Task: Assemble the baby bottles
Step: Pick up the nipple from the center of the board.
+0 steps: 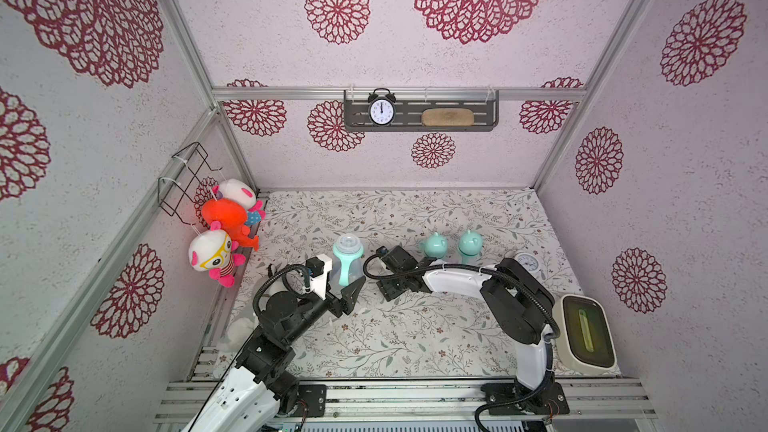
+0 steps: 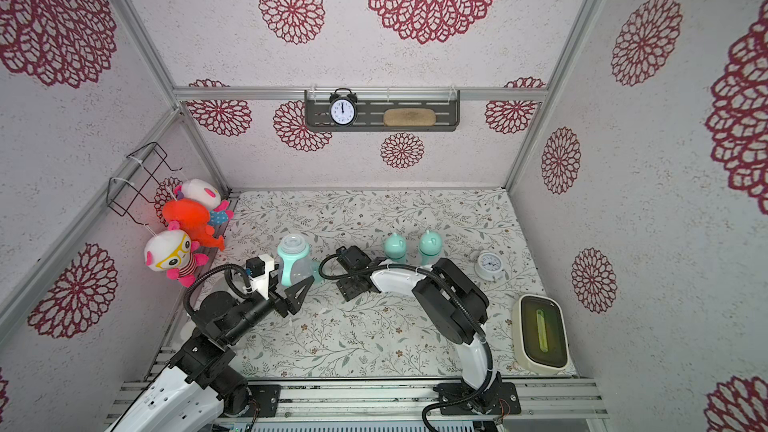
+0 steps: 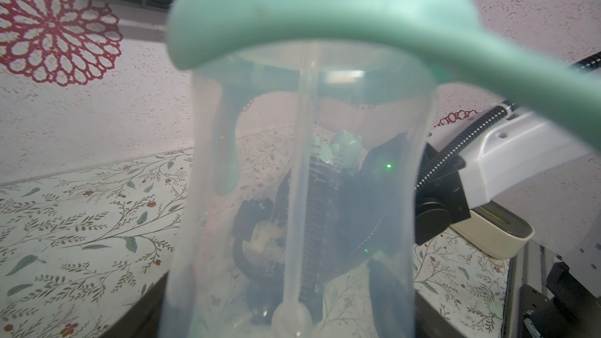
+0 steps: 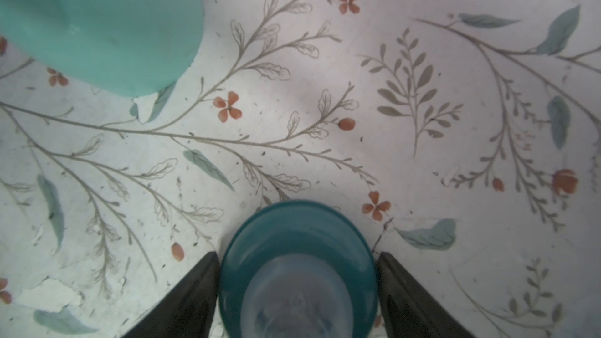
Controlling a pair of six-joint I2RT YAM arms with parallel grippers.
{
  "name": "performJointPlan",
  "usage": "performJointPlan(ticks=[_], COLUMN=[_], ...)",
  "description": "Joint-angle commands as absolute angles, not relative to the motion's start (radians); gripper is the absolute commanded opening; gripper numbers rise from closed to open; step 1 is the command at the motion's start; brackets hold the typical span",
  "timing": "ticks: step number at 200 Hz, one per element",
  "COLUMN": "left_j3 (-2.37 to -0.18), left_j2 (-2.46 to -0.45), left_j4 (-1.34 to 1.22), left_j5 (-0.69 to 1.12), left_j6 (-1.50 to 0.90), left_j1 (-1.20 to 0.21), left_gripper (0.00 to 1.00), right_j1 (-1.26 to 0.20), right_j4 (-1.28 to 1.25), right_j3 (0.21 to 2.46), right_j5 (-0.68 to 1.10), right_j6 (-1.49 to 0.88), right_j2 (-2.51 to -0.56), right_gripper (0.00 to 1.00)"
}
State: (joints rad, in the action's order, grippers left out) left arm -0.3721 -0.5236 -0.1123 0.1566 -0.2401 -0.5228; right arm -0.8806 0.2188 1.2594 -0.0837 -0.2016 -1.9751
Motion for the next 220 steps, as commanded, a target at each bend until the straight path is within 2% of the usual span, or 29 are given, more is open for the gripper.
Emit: performJointPlan(ticks=[1,32,78,144,220], left_j3=[-0.394,-0.394,-0.375,-0.328,-0.277], left_j2=[-0.517,-0.516,-0.517,-0.570,-0.669], left_j4=[-0.144,-0.143,-0.155,-0.261,-0.416], left_j5=[0.169,0.170,0.170,0.190,0.234], left_j6=[-0.245,-0.246,-0.245,-0.245,-0.235], left_j1=[-0.518,-0.517,-0.517,-0.518,-0.526], left_gripper=[0.00,0.00,0.00,0.00,0.00], right_j1=[-0.884,-0.885,-0.885,-0.884,-0.860], right_j4=[0.243,0.244,0.241,0.278,0.451], right_j3=[1.264,1.267,1.249,1.191,1.194], right_j5=[-0.103,-0.106,-0.089,-0.059,-0.026], right_j6=[-0.188,-0.185,-0.208,-0.251,-0.258], right_j2=[-2.003,-2.012,-1.968,-1.736,-1.447], right_gripper=[0.77,0.77,0.67,0.66,0.65])
